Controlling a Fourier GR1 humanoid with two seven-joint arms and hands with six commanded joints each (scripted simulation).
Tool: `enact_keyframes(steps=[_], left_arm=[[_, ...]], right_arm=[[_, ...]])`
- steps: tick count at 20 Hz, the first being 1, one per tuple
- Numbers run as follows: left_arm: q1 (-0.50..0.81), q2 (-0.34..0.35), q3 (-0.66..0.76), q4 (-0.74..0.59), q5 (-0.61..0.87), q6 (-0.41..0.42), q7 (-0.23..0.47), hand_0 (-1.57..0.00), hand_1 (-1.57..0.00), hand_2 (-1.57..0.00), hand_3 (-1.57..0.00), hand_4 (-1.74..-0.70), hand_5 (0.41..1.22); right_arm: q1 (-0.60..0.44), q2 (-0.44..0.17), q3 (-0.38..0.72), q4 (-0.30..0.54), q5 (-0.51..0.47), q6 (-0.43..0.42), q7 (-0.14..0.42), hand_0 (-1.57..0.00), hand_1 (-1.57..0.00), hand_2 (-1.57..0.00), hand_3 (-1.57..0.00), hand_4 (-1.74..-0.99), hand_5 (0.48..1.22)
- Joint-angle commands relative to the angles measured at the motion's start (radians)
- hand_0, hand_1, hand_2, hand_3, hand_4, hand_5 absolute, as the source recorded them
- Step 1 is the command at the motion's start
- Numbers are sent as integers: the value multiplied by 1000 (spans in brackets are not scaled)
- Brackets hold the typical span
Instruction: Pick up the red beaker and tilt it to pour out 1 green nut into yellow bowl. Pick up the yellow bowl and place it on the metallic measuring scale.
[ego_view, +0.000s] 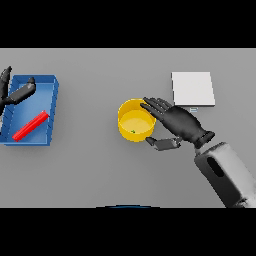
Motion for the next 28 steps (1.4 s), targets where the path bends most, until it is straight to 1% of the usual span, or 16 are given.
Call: enact_keyframes(steps=[1,3,5,7,8,9,10,12,15,16,19,20,24,25,27,28], left_arm=[[4,6,2,4,1,-5,-4,0,0,0,0,-797,723],[-5,4,-3,-2,-3,-3,5,0,1,1,1,-799,721],[-7,-5,-6,8,-8,-1,-1,1,1,1,1,-797,718],[-7,-9,-5,16,-7,-4,-8,1,1,1,1,-796,716],[-11,-10,-7,16,-11,0,-7,1,1,1,1,-794,717],[-14,-13,-5,25,-5,-10,-8,1,1,1,1,-793,720],[-8,-4,-2,13,-2,-8,-7,1,1,1,1,-794,723],[-7,3,3,14,2,-12,-13,1,1,1,1,-795,729],[-10,11,2,13,0,-16,-13,1,1,1,1,-795,734],[-7,10,2,13,1,-17,-18,1,1,1,1,-797,734],[-17,2,6,26,7,-24,-10,1,1,1,1,-799,737],[-1,12,8,21,8,-21,-27,1,1,1,1,-799,738],[-16,1,0,31,-5,-19,-21,1,1,1,1,-793,731],[-23,-1,2,35,-2,-24,-15,1,1,1,1,-793,729],[-18,2,1,36,-6,-21,-28,1,1,1,1,-792,725],[-14,5,3,23,-4,-15,-28,1,1,1,1,-792,723]], right_arm=[[-22,2,12,17,3,18,-6,1,1,1,1,-1273,656],[-63,8,39,54,16,47,-12,1,1,1,1,-1274,662],[-104,-6,66,88,31,85,-37,1,1,1,1,-1277,677],[-138,-4,90,139,45,100,-63,1,1,1,1,-1261,685],[-158,1,95,153,40,119,-67,1,1,1,1,-1255,686],[-175,23,109,186,47,118,-62,1,1,1,1,-1250,686],[-187,19,116,202,50,124,-80,1,1,1,1,-1246,686],[-215,33,130,245,53,141,-86,1,1,1,1,-1243,682],[-236,45,158,287,68,168,-96,1,1,1,1,-1270,678],[-244,33,161,299,73,173,-106,1,1,1,1,-1281,674],[-264,51,178,340,84,188,-87,1,1,1,1,-1300,671],[-272,41,177,344,82,198,-102,1,1,1,1,-1303,674],[-295,65,211,360,104,221,-75,1,1,1,1,-1304,713],[-296,61,210,364,106,220,-77,1,1,-4,-11,-1308,729],[-301,70,218,374,114,231,-48,-16,-40,-68,-94,-1339,784],[-307,75,223,379,121,231,-39,-93,-107,-133,-160,-1362,820]])
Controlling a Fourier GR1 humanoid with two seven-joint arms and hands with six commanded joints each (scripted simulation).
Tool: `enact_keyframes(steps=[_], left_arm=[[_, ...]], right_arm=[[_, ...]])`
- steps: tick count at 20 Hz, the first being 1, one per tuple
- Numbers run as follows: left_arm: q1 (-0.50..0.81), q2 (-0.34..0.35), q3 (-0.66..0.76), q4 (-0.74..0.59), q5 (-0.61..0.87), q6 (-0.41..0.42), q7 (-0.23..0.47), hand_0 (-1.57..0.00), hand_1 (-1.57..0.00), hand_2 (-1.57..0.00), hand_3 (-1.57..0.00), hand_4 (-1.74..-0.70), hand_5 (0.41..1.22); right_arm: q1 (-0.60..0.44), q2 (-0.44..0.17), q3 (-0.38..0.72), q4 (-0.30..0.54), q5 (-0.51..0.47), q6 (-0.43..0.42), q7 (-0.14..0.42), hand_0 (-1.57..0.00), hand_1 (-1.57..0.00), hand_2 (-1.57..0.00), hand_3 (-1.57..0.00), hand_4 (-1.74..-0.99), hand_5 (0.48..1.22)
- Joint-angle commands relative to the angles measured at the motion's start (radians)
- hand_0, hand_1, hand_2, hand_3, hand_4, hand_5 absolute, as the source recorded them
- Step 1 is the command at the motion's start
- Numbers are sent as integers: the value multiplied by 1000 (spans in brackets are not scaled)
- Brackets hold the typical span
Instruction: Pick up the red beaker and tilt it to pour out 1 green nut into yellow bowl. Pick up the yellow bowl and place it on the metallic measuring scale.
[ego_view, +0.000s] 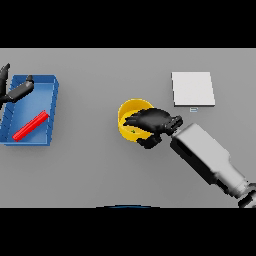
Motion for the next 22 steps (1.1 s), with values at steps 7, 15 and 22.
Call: enact_keyframes(steps=[7,15,22], left_arm=[[6,8,4,-9,6,3,11,1,1,1,1,-799,727],[11,20,0,-32,3,7,17,1,1,1,1,-803,725],[14,30,2,-56,7,14,28,1,1,1,1,-798,719]], right_arm=[[2,-28,17,-22,-21,67,-17,-1223,-1200,-1183,-932,-1628,1137],[-5,-60,6,-67,-62,90,-7,-1513,-1509,-1453,-1192,-1722,1207],[-36,-139,-66,-229,-127,190,64,-1559,-1558,-1529,-1348,-1728,1218]])
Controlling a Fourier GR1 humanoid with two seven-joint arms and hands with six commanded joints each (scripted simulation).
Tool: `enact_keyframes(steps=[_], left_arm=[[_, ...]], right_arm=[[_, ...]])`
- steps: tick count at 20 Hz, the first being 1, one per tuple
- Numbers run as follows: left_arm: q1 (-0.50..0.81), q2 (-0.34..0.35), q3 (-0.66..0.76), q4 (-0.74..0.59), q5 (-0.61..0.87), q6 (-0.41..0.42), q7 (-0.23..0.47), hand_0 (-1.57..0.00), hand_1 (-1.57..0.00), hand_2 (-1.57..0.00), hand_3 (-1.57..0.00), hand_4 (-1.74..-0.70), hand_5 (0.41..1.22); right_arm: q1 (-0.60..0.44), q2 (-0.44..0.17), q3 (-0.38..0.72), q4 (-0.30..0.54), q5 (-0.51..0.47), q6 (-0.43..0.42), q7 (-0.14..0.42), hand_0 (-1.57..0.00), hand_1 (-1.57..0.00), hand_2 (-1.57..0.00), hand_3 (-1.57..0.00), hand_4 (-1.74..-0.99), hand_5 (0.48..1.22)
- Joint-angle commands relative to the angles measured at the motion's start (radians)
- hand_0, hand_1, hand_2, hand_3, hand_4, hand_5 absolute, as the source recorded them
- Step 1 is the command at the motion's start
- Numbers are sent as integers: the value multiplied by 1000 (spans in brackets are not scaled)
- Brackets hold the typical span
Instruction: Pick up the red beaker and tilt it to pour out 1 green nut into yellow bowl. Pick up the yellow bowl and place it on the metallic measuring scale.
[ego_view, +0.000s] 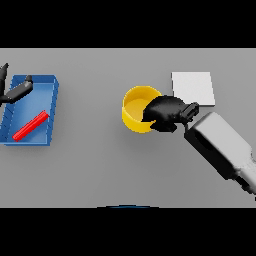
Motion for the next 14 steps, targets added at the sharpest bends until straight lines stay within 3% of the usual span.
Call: enact_keyframes(steps=[1,6,11,14], left_arm=[[-3,-5,-1,12,-2,-3,-8,1,1,1,1,-799,720],[-10,-5,3,14,2,-11,-1,1,1,1,1,-805,723],[4,17,13,-4,8,-7,-7,1,1,1,1,-811,741],[0,18,1,-23,-5,5,25,1,1,1,1,-801,734]], right_arm=[[-15,-4,-16,-16,-5,14,32,-1561,-1561,-1538,-1335,-1726,1219],[-8,-56,-59,-55,-36,38,52,-1568,-1568,-1560,-1248,-1720,1219],[-65,-125,-89,16,-9,-26,-27,-1570,-1570,-1567,-1325,-1720,1221],[-101,-141,-118,101,9,-80,-27,-1570,-1570,-1569,-1256,-1719,1221]])
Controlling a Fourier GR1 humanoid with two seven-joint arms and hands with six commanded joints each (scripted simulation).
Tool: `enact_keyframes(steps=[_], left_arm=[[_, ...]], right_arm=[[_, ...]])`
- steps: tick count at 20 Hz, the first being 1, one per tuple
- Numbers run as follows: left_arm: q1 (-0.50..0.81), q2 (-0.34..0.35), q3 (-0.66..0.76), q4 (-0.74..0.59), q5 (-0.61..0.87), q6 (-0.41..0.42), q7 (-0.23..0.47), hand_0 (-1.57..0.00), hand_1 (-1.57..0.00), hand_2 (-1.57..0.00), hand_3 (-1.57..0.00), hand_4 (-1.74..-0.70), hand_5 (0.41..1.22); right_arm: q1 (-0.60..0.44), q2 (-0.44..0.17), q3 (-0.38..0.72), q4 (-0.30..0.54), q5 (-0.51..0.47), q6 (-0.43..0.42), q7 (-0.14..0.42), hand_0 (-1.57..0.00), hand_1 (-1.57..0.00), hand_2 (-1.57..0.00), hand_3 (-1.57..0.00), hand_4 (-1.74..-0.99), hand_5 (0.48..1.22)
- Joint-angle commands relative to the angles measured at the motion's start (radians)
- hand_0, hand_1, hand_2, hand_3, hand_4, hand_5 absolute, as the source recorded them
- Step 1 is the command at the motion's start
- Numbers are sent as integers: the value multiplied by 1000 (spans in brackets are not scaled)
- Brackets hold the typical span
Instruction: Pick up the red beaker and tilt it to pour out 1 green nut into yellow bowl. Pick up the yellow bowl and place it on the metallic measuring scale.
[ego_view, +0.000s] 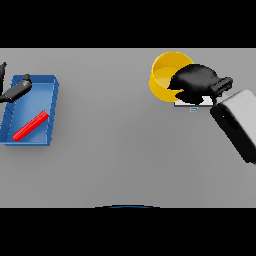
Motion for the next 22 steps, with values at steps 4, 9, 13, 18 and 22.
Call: enact_keyframes(steps=[4,9,13,18,22], left_arm=[[18,23,3,-38,10,6,26,1,1,1,1,-818,750],[22,21,0,-36,2,15,38,1,1,1,1,-829,774],[15,28,6,-21,6,3,42,1,1,1,1,-818,759],[11,20,-2,-12,-5,2,44,1,1,1,1,-801,743],[4,15,-1,-30,3,5,51,1,1,1,1,-800,725]], right_arm=[[-13,-16,-37,120,-10,-42,-22,-1571,-1571,-1570,-1211,-1720,1221],[-43,-22,-47,303,16,-126,-63,-1571,-1571,-1571,-1168,-1720,1221],[-72,0,-46,439,22,-184,-85,-1571,-1571,-1571,-1254,-1722,1221],[-90,33,-30,565,38,-264,-115,-1571,-1561,-1571,-1432,-1725,1221],[-105,55,-29,643,34,-290,-105,-1571,-1491,-1566,-1497,-1727,1221]])
